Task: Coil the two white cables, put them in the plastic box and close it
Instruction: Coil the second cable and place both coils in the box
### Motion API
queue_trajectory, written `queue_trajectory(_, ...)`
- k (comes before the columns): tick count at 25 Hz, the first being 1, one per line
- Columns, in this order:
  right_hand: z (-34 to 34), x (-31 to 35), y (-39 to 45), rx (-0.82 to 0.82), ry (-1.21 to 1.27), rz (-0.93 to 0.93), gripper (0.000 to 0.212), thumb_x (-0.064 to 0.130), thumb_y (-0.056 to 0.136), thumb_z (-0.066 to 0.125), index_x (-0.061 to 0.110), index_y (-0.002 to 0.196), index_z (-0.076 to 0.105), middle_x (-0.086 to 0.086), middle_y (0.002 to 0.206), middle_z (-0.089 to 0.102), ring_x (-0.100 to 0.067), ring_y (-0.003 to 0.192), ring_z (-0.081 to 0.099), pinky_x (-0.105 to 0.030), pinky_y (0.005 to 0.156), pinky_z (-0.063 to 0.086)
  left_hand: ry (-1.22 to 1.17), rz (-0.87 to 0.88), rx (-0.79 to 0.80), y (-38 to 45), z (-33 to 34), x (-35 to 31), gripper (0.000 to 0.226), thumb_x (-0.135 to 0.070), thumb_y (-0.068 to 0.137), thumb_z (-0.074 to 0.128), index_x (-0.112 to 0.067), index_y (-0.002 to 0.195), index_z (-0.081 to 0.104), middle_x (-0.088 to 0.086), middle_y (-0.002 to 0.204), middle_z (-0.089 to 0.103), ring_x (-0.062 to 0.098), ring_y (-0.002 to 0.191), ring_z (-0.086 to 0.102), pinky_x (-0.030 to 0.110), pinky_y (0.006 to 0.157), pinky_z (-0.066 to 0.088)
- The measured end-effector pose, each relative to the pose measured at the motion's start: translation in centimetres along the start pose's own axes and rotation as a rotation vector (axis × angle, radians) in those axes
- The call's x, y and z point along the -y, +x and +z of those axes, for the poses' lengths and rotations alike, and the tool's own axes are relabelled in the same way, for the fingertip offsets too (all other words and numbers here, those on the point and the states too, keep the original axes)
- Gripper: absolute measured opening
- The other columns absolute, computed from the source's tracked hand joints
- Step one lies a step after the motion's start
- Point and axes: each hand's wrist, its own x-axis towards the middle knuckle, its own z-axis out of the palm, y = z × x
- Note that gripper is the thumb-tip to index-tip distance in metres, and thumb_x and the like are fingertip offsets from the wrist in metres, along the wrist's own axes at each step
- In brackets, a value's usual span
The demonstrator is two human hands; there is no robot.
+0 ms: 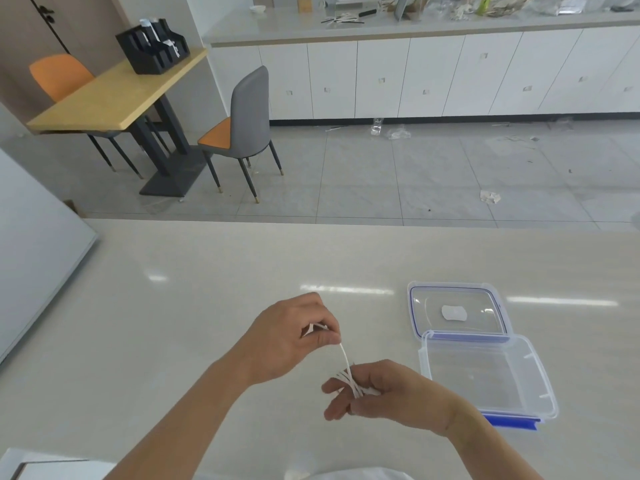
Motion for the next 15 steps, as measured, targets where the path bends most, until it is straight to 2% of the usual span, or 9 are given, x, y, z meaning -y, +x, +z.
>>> queue_trajectory(2,0.3,0.3,0.1,0.005,0.087,-0.044,0.024,0.012,0.094,0.061,0.01,0.117,0.068,-0.005,0.106,0.079,-0.013,0.095,0.07,-0.021,0.086,0.051,-0.189,-0.041,-0.068,0.5,0.7,0.6,0.006,-0.028,0.087,0.074,-0.029,0.082,0.073,-0.011,0.085,0.061,0.007,0.063,0.049,0.012,0.064,0.038)
queue_trajectory(4,0.5,0.6,0.3,-0.067,0.177,-0.111,0.022,0.013,0.094,0.061,0.007,0.114,0.069,-0.005,0.103,0.079,-0.015,0.093,0.071,-0.022,0.084,0.052,-0.299,-0.112,-0.132,0.6,2.1,1.5,0.006,-0.026,0.087,0.074,-0.027,0.081,0.074,-0.01,0.083,0.064,0.008,0.063,0.049,0.014,0.064,0.04)
queue_trajectory(6,0.4,0.5,0.5,-0.175,0.311,-0.185,0.027,0.008,0.093,0.057,0.005,0.118,0.068,-0.012,0.11,0.078,-0.021,0.103,0.071,-0.025,0.088,0.053,-0.37,-0.198,-0.182,0.2,3.7,2.5,0.009,-0.025,0.09,0.071,-0.027,0.082,0.073,-0.01,0.08,0.068,0.014,0.065,0.052,0.018,0.065,0.043)
queue_trajectory(8,0.2,0.5,0.6,-0.263,0.443,-0.255,0.032,0.0,0.093,0.057,0.005,0.123,0.066,-0.018,0.119,0.073,-0.027,0.11,0.068,-0.028,0.093,0.052,-0.407,-0.273,-0.189,-0.2,5.2,3.1,0.016,-0.02,0.094,0.065,-0.029,0.083,0.073,-0.007,0.078,0.072,0.028,0.068,0.055,0.027,0.067,0.046)
queue_trajectory(9,0.1,0.5,0.7,-0.292,0.508,-0.279,0.035,-0.002,0.092,0.058,0.005,0.125,0.065,-0.019,0.123,0.071,-0.028,0.111,0.066,-0.027,0.095,0.052,-0.403,-0.296,-0.18,-0.4,5.9,3.2,0.02,-0.018,0.095,0.063,-0.031,0.084,0.073,-0.008,0.077,0.072,0.028,0.069,0.056,0.027,0.067,0.047)
queue_trajectory(12,0.0,0.2,1.1,-0.364,0.654,-0.316,0.043,0.0,0.089,0.058,0.004,0.132,0.058,-0.015,0.131,0.068,-0.026,0.122,0.063,-0.026,0.101,0.052,-0.357,-0.331,-0.157,-1.2,8.0,2.7,0.032,-0.021,0.097,0.058,-0.045,0.078,0.068,-0.02,0.063,0.06,0.003,0.057,0.048,0.01,0.057,0.037)
queue_trajectory(15,0.1,-0.2,1.7,-0.506,0.549,-0.322,0.043,-0.009,0.095,0.052,0.012,0.132,0.058,-0.004,0.13,0.07,-0.021,0.125,0.063,-0.027,0.105,0.05,-0.292,-0.302,-0.09,-2.0,9.3,1.9,0.025,-0.027,0.098,0.054,-0.041,0.085,0.069,-0.026,0.066,0.061,-0.001,0.059,0.049,0.01,0.06,0.038)
